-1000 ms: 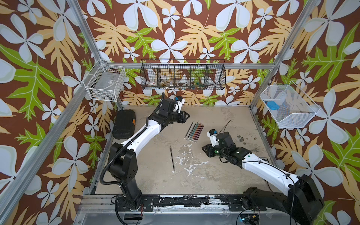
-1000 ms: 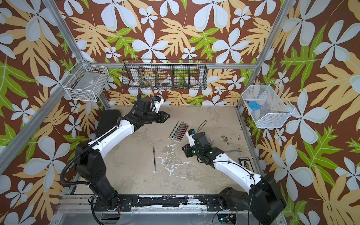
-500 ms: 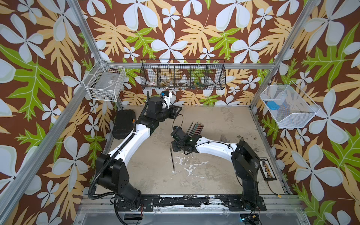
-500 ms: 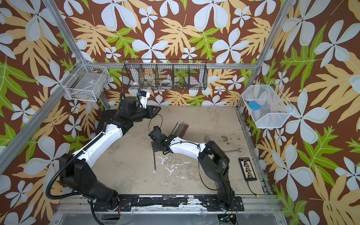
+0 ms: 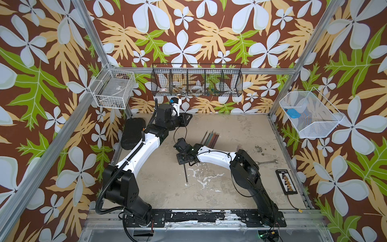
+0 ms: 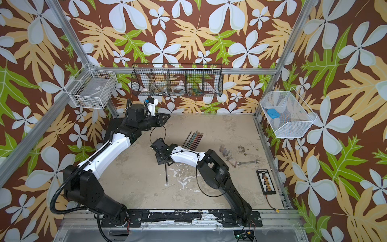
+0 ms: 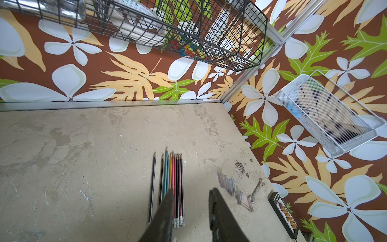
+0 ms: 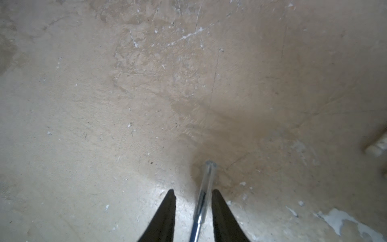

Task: Remove the protective cover of the pencils
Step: Pick up the pencil from the center of the board.

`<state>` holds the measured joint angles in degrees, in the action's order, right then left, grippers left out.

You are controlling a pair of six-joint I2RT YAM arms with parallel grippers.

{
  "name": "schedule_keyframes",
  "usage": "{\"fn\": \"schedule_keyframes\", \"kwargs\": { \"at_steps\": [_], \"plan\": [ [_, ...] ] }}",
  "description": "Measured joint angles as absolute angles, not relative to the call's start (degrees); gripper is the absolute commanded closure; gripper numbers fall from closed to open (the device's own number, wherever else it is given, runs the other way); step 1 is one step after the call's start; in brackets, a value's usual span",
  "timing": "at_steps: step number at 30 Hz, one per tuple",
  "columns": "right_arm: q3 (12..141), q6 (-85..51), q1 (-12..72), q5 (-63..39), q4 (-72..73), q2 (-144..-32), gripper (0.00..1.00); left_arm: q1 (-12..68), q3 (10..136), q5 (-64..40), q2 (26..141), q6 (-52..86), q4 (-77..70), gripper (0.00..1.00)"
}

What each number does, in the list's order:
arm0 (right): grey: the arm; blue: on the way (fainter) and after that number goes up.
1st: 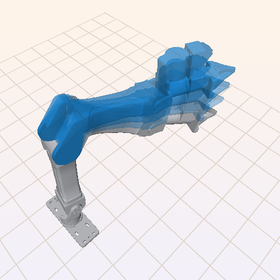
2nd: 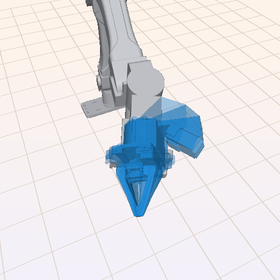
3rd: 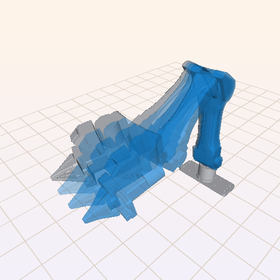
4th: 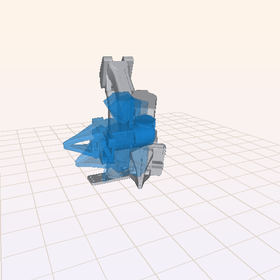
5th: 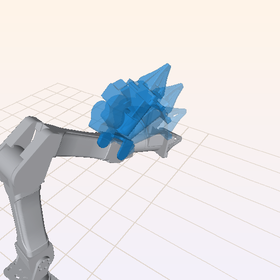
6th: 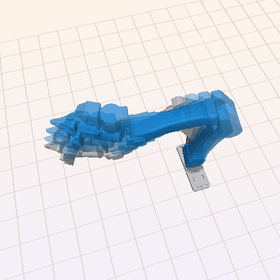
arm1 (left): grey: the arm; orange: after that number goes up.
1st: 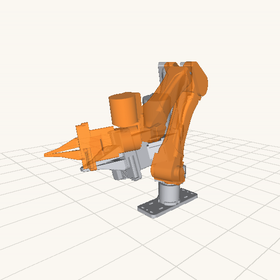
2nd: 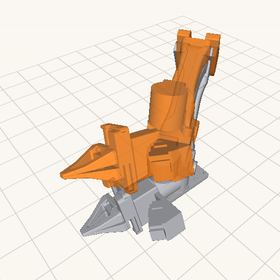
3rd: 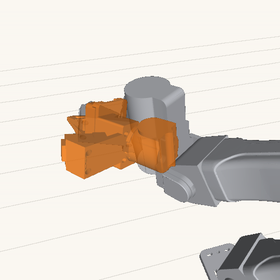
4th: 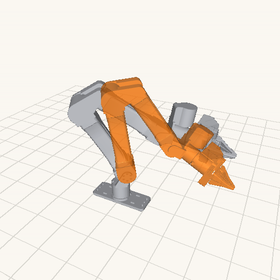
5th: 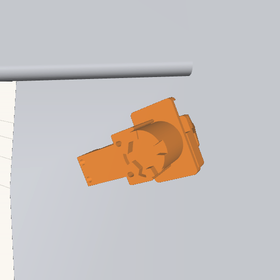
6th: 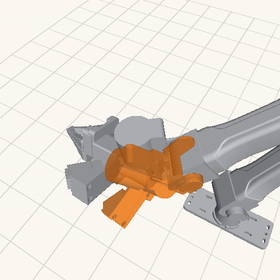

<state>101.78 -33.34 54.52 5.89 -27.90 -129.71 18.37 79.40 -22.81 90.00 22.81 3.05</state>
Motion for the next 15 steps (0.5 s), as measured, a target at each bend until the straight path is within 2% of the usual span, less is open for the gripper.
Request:
{"fn": "schedule_keyframes", "kwargs": {
  "at_steps": [11,13,15],
  "plan": [
    [103.6,-34.3,54.6,9.4,-30.2,-132.6,0.78,18.4,78.8,-24.0,90.0,23.8,2.3,0.70],
    [103.4,-34.5,54.6,9.4,-30.0,-132.6,0.82,18.4,78.7,-24.1,90.0,23.9,2.3,0.70],
    [103.0,-34.6,54.6,9.3,-29.5,-132.5,0.92,18.4,78.7,-24.1,90.0,23.9,2.3,0.70]
  ]
}}
